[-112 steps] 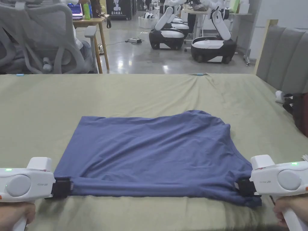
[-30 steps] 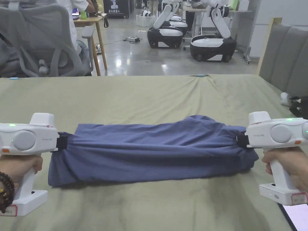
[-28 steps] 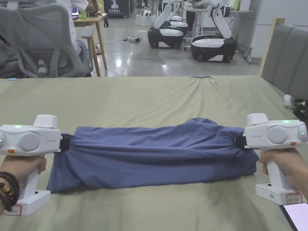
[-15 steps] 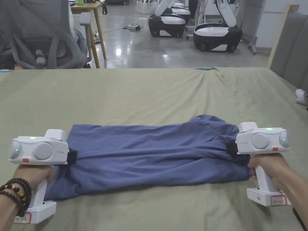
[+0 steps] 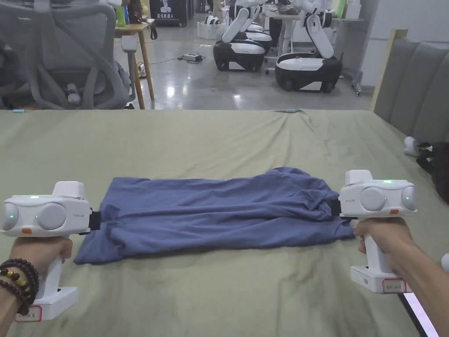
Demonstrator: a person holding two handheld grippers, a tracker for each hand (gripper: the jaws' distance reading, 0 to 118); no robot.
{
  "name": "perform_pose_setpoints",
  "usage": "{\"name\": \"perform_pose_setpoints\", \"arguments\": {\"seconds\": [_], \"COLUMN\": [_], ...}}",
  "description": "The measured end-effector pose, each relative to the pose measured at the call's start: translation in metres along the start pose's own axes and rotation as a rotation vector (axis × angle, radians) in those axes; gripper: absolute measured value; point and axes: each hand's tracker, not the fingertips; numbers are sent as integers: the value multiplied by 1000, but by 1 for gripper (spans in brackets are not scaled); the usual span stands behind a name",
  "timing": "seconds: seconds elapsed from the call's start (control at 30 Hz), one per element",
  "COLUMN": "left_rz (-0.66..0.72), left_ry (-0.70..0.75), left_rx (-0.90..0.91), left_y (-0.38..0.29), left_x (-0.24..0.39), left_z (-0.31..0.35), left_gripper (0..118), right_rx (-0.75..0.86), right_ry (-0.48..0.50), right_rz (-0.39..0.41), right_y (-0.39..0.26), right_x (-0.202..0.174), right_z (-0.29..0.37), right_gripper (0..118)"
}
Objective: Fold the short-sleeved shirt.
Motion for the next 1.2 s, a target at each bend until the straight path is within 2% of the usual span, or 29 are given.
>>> {"name": "perform_pose_setpoints", "arguments": {"seconds": [0.2,0.23,0.3,0.33,0.4,0.5,0.53,0.6,0.67,0.7,0.73,0.77,0.8,0.83,0.87,0.9,0.93,1.0,1.1,1.13,1.17,1.2], "left_rz": [42,40,24,24,21,-11,-23,2,19,29,58,57,22,-17,-33,-28,-25,-21,-33,-36,-38,-39], "left_ry": [-20,-22,-18,-5,-16,17,18,15,21,-22,-83,-53,-25,-15,-11,-11,-11,-11,-5,-4,-4,-7], "left_rx": [-8,-24,-104,-112,-82,-172,-195,-156,-129,-97,-84,-88,-97,-101,-98,-96,-98,-104,-117,-119,-118,-118], "left_y": [-10,-11,-16,-20,-25,-35,-38,-40,-34,-30,-27,-25,-23,-22,-21,-20,-19,-19,-19,-20,-20,-20], "left_x": [-6,-6,-5,-5,-5,-3,-4,-4,-5,-6,-6,-4,0,3,6,7,7,8,9,9,9,8], "left_z": [10,7,-5,-11,-19,-39,-43,-38,-32,-28,-25,-24,-24,-25,-26,-26,-27,-29,-31,-34,-35,-35], "left_gripper": [2,29,100,118,104,98,82,74,26,6,6,6,6,6,6,6,6,6,6,6,6,6], "right_rx": [23,23,18,16,14,-29,-32,-36,-41,-44,-47,-47,-44,-33,-26,-31,-43,-49,-143,-172,-200,-214], "right_ry": [14,16,24,28,30,40,37,27,22,21,20,19,20,20,27,31,31,8,-14,-22,-24,25], "right_rz": [16,16,12,10,7,-1,-1,13,19,19,19,18,14,8,2,-1,-5,1,51,61,67,63], "right_y": [-11,-12,-13,-15,-17,-22,-24,-24,-22,-20,-18,-16,-14,-12,-10,-9,-8,1,-10,-12,-16,-20], "right_x": [-6,-6,-7,-6,-7,-2,2,4,8,10,12,13,15,17,19,21,21,17,15,13,12,10], "right_z": [25,26,27,27,27,16,9,5,-2,-6,-10,-15,-18,-22,-29,-37,-41,-46,-67,-72,-80,-87], "right_gripper": [0,0,0,0,0,0,0,0,0,0,1,10,35,86,118,116,109,110,110,104,91,73]}}
